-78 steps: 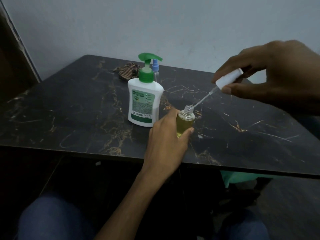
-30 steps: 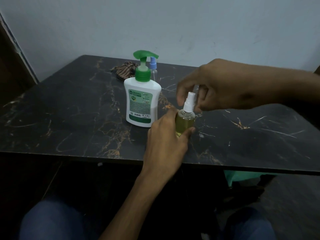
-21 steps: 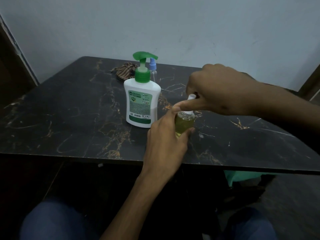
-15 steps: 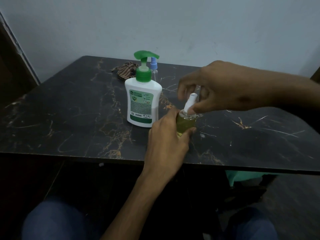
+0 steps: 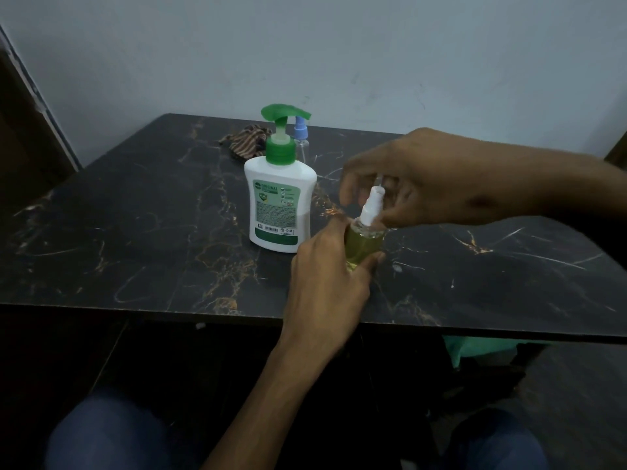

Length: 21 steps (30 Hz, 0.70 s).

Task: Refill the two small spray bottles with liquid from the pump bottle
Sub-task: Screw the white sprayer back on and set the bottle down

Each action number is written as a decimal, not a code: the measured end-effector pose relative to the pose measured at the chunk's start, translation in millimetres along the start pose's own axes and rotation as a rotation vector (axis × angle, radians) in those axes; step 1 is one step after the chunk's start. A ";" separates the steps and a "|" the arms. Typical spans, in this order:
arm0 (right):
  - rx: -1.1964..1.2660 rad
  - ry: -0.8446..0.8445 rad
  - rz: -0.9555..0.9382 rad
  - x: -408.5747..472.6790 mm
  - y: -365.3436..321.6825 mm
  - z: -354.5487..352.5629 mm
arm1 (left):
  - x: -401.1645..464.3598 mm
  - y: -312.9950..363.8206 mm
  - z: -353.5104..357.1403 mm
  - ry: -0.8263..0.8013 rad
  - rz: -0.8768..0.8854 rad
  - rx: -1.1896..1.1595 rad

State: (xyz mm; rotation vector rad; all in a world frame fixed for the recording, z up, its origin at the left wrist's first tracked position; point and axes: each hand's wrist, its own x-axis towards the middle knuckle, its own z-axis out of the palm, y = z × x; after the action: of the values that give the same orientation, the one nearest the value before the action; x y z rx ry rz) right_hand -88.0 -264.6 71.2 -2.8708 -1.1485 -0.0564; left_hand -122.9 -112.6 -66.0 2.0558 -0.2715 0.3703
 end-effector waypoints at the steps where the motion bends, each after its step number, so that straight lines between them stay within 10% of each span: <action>1: 0.028 -0.022 -0.016 -1.8 1.9 -0.9 | 0.3 0.1 0.8 0.000 0.000 0.008; 21: -0.070 0.077 0.034 -3.5 3.7 16.1 | -0.1 -0.7 0.1 0.002 -0.024 -0.009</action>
State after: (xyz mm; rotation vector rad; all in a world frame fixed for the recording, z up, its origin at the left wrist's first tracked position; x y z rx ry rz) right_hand -87.7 -268.8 54.8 -2.9188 -1.1051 -0.2085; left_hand -122.7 -112.3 -66.7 2.0482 -0.2460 0.3561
